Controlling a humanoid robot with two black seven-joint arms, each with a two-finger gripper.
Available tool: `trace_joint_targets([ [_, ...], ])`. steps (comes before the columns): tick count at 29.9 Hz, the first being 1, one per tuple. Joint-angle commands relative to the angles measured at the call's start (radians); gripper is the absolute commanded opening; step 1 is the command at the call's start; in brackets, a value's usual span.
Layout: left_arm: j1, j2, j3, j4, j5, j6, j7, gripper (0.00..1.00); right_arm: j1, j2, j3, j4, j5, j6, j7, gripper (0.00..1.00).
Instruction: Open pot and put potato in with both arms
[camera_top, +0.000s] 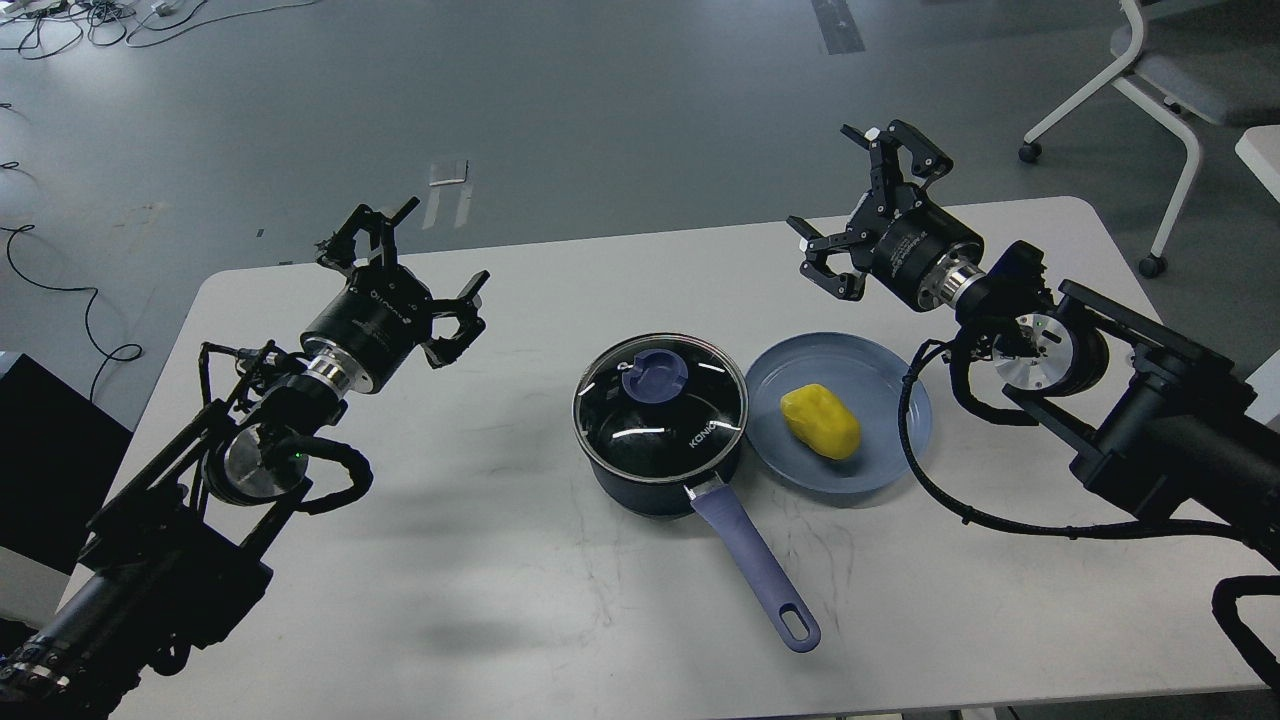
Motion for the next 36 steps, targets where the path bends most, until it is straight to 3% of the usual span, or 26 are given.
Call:
trace_joint_targets([
  [1,-0.001,0.006,0.001,0.002,0.001,0.002,0.001,0.98,-0.018,-0.005,0.002,0.007,0.001,0.006,-0.003,1.00],
  [11,-0.002,0.004,-0.008,0.003,-0.002,0.040,-0.005,0.98,-0.032,-0.013,0.017,0.009,0.000,0.012,0.000,1.00],
  [23,-0.002,-0.008,-0.008,0.003,-0.001,0.034,-0.003,0.98,-0.018,-0.089,0.032,0.047,0.000,0.016,0.000,1.00],
  [36,-0.002,0.023,-0.009,-0.003,-0.001,0.042,-0.011,0.98,0.045,-0.096,0.005,0.042,0.000,0.016,-0.003,1.00],
])
